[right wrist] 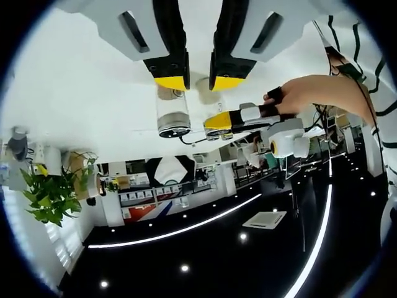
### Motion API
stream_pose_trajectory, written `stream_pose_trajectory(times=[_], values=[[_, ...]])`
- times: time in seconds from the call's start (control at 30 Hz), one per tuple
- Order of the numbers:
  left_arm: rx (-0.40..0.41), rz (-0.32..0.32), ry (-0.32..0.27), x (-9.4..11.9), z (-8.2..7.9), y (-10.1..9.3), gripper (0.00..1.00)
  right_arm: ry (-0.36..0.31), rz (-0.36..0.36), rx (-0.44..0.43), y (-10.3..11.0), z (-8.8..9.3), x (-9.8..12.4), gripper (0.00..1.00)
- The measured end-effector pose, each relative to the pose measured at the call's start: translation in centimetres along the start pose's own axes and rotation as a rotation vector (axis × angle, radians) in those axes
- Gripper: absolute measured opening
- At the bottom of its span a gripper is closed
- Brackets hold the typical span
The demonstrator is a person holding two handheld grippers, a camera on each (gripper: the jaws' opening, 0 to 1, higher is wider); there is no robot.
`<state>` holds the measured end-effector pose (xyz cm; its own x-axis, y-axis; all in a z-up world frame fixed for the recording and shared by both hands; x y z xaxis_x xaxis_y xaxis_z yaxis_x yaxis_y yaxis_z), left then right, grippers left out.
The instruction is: Rotate the seasoning bottle until the label or dispensing opening points toward the visible target arrow and the bottle remains upright within the marked orientation range
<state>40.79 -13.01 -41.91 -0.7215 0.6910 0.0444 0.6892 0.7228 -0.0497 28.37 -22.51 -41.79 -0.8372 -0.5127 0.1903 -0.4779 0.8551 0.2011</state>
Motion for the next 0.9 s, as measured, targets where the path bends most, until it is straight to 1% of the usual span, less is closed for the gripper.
stream_pose_trajectory(times=[0.2,0.27,0.33,0.4,0.43,0.5,0.53,0.57,0.63,0.67,0.7,0.73,0.77,0.87,0.9], values=[[0.016,-0.048,-0.019,0.1,-0.1,0.4,0.42,-0.001,0.009,-0.007,-0.3,0.1,0.0,0.1],[0.01,-0.048,-0.014,0.1,-0.1,0.4,0.42,0.002,0.009,-0.01,-0.4,0.1,0.0,0.1],[0.02,-0.042,-0.016,0.1,-0.1,0.5,0.43,0.004,0.006,-0.01,-0.3,0.2,-0.1,0.1],[0.057,0.012,-0.003,0.0,0.0,-0.1,0.48,0.005,0.003,-0.01,-0.3,0.2,-0.1,0.1],[0.041,0.012,0.0,0.1,-0.2,0.0,0.5,0.007,0.003,-0.011,-0.3,0.3,-0.1,0.1],[-0.019,0.027,0.002,0.3,-0.4,0.0,0.51,0.008,0.001,-0.013,-0.3,0.3,-0.2,0.1],[-0.03,0.051,0.004,0.4,-0.6,-0.2,0.51,0.008,0.0,-0.014,-0.3,0.3,-0.2,0.1],[-0.03,0.056,0.004,0.4,-0.7,-0.2,0.51,0.009,-0.001,-0.014,-0.3,0.4,-0.2,0.1],[-0.052,0.101,0.029,0.5,-0.6,-0.4,0.54,0.014,-0.004,-0.013,-0.1,0.5,-0.2,0.1],[-0.079,0.145,0.05,0.5,-0.5,-0.7,0.57,0.014,-0.006,-0.013,-0.1,0.5,-0.2,0.1],[-0.091,0.161,0.055,0.5,-0.6,-0.8,0.58,0.016,-0.009,-0.014,0.0,0.6,-0.3,0.1],[-0.13,0.166,0.05,0.6,-0.9,-0.8,0.58,0.017,-0.011,-0.014,0.0,0.6,-0.3,0.1],[-0.15,0.181,0.044,0.6,-1.1,-0.9,0.57,0.018,-0.014,-0.014,0.0,0.7,-0.3,0.1],[-0.143,0.215,0.028,0.8,-1.8,-0.8,0.55,0.015,-0.029,-0.02,0.4,0.6,-0.4,0.1],[-0.092,0.248,0.025,0.8,-1.9,-1.0,0.55,0.016,-0.035,-0.022,0.6,0.6,-0.5,0.1]])
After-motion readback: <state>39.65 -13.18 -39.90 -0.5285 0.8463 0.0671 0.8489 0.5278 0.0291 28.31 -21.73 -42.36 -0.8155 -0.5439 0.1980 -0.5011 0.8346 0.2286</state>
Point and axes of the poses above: the point that each gripper's makers call its tool centre point, and the gripper's own axes: x roughly backward along the fingers, y roughly to its left, z roughly out of its underside, the point moved 1 cm from there along x, roughly backward along the fingers, and after that the axes turned 1 degree about -x, right-handed, at the moved point
